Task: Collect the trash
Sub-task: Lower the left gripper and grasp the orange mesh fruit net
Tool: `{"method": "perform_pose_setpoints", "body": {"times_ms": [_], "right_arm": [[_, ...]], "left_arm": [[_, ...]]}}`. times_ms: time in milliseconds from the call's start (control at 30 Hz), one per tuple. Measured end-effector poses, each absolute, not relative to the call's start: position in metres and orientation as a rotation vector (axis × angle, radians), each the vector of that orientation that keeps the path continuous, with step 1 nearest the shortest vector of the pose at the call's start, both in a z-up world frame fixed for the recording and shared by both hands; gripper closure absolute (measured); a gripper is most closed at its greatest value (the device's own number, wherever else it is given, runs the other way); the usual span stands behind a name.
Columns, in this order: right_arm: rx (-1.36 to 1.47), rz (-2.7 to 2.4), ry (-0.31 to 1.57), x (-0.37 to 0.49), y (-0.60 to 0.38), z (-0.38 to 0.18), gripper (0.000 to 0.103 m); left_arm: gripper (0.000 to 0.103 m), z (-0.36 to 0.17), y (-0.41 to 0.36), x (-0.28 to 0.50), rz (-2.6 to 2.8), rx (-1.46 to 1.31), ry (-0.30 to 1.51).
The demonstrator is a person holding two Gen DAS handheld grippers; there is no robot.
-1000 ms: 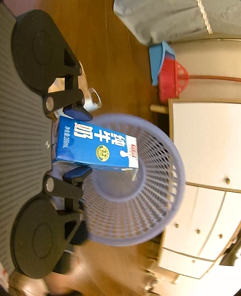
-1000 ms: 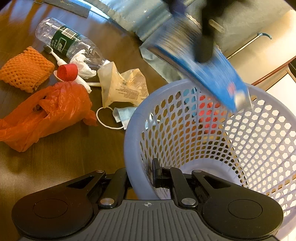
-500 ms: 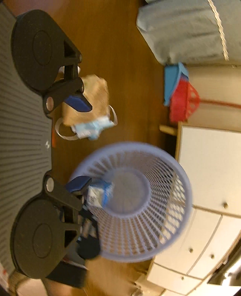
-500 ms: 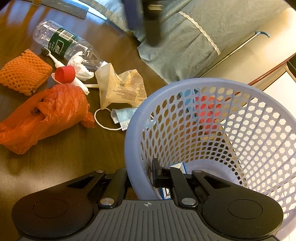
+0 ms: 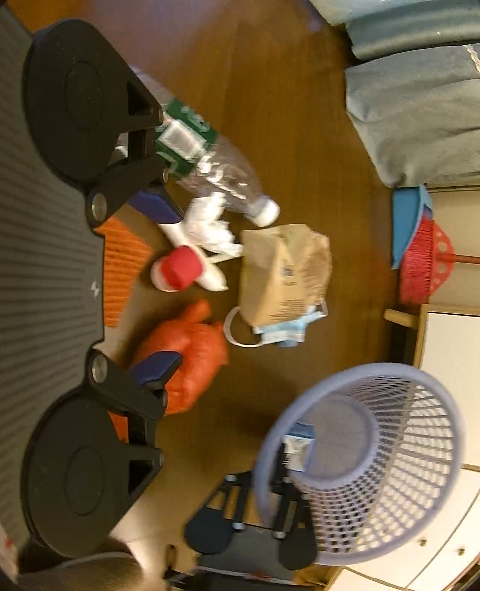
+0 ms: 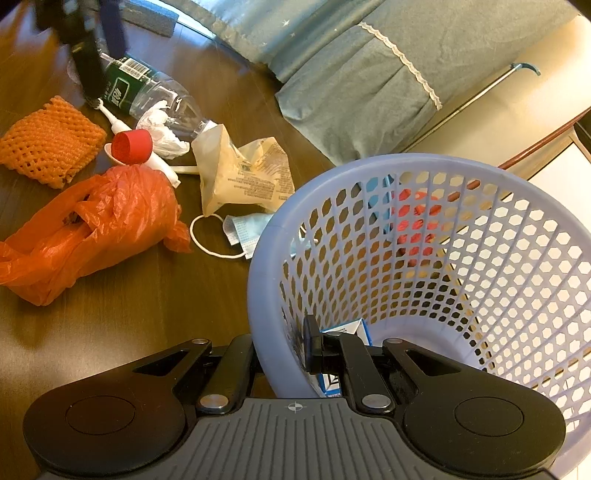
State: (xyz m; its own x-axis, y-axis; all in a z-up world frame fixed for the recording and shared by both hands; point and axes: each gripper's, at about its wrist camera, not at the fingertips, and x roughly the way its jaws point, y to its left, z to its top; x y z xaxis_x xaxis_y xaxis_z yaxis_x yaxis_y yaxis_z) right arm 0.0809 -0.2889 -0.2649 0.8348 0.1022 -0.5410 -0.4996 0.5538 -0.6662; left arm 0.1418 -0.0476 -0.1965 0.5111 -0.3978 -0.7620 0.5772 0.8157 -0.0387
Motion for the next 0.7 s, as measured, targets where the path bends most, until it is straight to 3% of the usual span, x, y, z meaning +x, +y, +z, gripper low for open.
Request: {"method": "perform_pose_setpoints", "body": {"times_ms": [400,533,700], "right_arm": [[-0.929,0.375,0.48,0.078,-0.29,-0.266,0.099],[-0.931,0.376,0.479,0.078,-0.289,-0.266,0.099],[-0.931,0.375,0.479,0.078,-0.29,-0.266,0.099]], "left_arm": [[0.033,-0.242,-0.047,0.116,-0.664,0.463,0.9],[0.046,-0.253,-0.053,0.109,-0.686,0.544,0.919],[0.049,-0.262,-0.058,0.105,-0.694,0.604,0.919]]}}
